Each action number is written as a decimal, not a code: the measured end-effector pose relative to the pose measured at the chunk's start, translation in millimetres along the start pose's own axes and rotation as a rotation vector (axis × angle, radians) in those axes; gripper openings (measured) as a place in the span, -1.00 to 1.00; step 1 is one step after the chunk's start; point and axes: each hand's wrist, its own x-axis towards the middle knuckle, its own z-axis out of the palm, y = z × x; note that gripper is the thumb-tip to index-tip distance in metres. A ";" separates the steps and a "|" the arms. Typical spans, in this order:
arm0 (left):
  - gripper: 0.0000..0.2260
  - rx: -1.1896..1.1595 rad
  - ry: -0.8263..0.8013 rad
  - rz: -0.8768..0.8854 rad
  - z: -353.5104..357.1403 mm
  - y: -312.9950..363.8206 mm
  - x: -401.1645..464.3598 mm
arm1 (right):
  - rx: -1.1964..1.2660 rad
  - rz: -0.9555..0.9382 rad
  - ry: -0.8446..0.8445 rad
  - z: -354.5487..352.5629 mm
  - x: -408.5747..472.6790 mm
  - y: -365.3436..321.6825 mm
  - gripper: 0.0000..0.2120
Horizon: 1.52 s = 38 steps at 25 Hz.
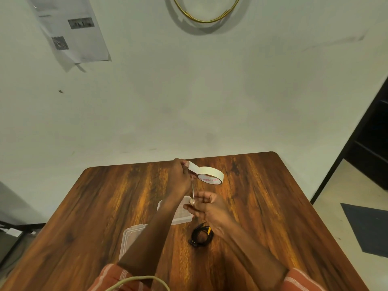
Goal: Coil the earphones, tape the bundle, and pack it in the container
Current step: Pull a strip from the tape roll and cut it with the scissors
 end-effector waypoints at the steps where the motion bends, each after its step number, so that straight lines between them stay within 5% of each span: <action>1: -0.95 0.009 0.006 0.006 -0.2 1.5 -0.8 | -0.006 0.006 -0.025 1.2 -0.2 -2.2 -0.77; 18: -0.91 0.016 0.088 -0.009 -5.4 16.8 -9.8 | 0.132 -0.026 -0.181 6.2 11.7 -21.0 -0.68; 24: -0.91 0.049 0.117 -0.006 -5.2 20.1 -12.1 | 0.124 -0.043 -0.159 6.9 15.6 -24.9 -0.87; 38: -0.88 0.062 0.104 -0.038 -2.5 18.3 -9.8 | 0.032 -0.093 -0.146 3.6 23.7 -26.0 -0.91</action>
